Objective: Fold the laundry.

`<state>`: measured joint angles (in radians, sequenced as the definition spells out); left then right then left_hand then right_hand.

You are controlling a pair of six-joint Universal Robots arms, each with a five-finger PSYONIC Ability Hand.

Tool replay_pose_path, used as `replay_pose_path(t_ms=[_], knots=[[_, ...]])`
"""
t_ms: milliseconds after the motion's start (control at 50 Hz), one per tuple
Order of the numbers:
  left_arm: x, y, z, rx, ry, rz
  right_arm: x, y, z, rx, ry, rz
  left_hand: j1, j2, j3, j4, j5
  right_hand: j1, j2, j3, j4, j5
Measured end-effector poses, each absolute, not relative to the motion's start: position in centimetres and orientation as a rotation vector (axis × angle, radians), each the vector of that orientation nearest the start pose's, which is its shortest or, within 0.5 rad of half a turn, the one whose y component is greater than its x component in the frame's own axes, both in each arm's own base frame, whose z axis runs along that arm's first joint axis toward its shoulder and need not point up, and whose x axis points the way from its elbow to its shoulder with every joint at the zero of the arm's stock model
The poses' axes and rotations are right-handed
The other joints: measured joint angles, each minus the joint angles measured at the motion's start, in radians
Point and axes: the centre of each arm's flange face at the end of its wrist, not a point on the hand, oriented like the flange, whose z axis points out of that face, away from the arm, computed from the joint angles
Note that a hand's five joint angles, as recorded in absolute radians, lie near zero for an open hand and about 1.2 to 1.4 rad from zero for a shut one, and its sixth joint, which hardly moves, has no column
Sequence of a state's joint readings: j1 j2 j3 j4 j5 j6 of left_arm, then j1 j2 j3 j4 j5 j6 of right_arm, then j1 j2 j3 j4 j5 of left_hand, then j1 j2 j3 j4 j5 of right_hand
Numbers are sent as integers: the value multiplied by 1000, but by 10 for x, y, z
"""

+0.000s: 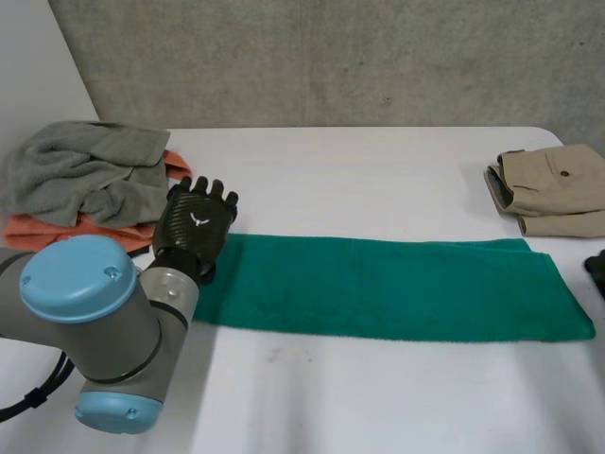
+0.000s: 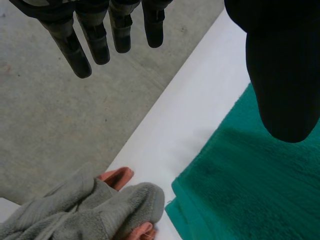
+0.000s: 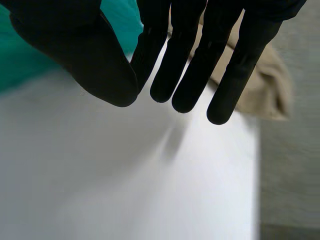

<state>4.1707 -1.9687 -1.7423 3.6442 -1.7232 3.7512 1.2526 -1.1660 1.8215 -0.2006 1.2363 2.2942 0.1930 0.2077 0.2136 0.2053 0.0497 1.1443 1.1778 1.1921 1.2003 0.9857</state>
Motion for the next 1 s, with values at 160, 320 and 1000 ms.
replay_pose_path(t_ms=[160,320,1000], knots=[[-281,-241,182,1040,1895,-2056,41,-347,167,-1305,2820,-2058,0,0,0,0,0,0,0,2,0,0],[-278,-236,184,1031,1907,-2061,85,-334,180,-1289,2594,-2106,0,0,0,0,0,-647,-692,-699,-709,-695],[-276,-229,187,979,2010,-2095,41,-334,134,-1049,2788,-1910,0,0,0,0,0,-19,-3,1,0,-17]])
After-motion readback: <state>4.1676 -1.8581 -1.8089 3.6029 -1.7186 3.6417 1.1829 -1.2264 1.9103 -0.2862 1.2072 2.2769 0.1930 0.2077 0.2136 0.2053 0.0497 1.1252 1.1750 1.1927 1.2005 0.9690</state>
